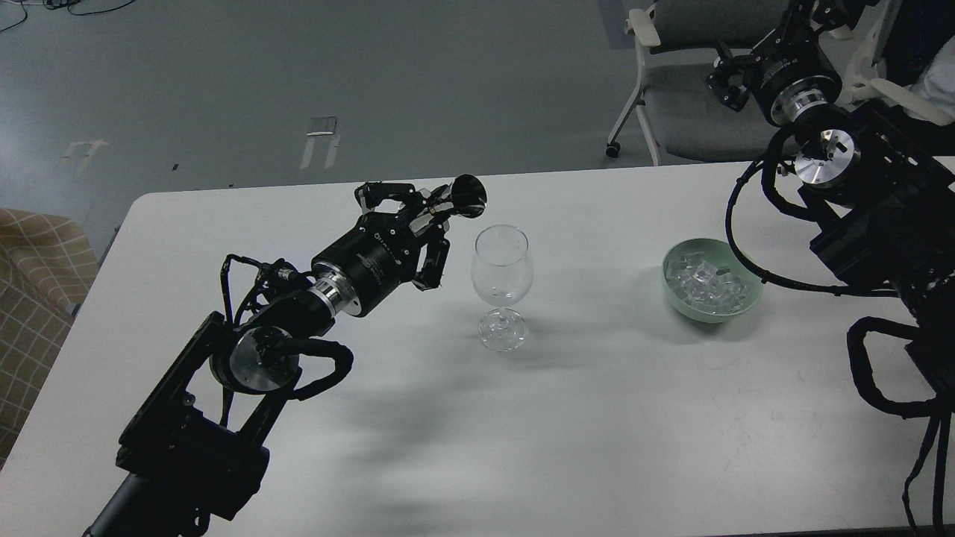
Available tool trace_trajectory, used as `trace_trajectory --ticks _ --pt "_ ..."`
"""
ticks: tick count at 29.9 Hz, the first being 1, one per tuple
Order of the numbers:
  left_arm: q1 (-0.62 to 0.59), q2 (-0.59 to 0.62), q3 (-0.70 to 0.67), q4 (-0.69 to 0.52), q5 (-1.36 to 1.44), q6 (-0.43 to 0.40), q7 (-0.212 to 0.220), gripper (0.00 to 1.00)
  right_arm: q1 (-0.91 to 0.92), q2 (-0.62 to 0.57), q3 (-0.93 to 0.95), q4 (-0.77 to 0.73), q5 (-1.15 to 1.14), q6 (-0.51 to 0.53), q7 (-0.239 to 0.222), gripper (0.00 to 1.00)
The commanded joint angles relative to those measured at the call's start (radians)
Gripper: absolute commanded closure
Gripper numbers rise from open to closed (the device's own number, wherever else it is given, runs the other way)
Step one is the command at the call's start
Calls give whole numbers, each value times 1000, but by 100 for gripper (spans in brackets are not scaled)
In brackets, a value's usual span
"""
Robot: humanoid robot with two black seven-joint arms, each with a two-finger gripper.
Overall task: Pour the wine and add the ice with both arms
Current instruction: 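Tilt the jigger above the glass rim to pour with the left gripper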
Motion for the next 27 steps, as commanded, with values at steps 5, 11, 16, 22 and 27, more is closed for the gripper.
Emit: trace_trajectory --ticks 5,11,16,22,27 --pt "-2 -7 0 -1 43 -1 -2 100 3 2 0 0 0 -3 0 0" --pt "-5 -9 2 -14 105 -4 -2 100 10 9 0 0 0 -3 0 0" --pt "-7 -4 46 -20 160 -6 -5 100 14 8 0 -2 0 -3 0 0" --pt "-8 -10 49 -20 220 -7 -8 100 14 6 -2 -2 0 -3 0 0" --pt "-16 -5 49 -15 232 -7 -10 100 14 6 0 0 0 -2 0 0"
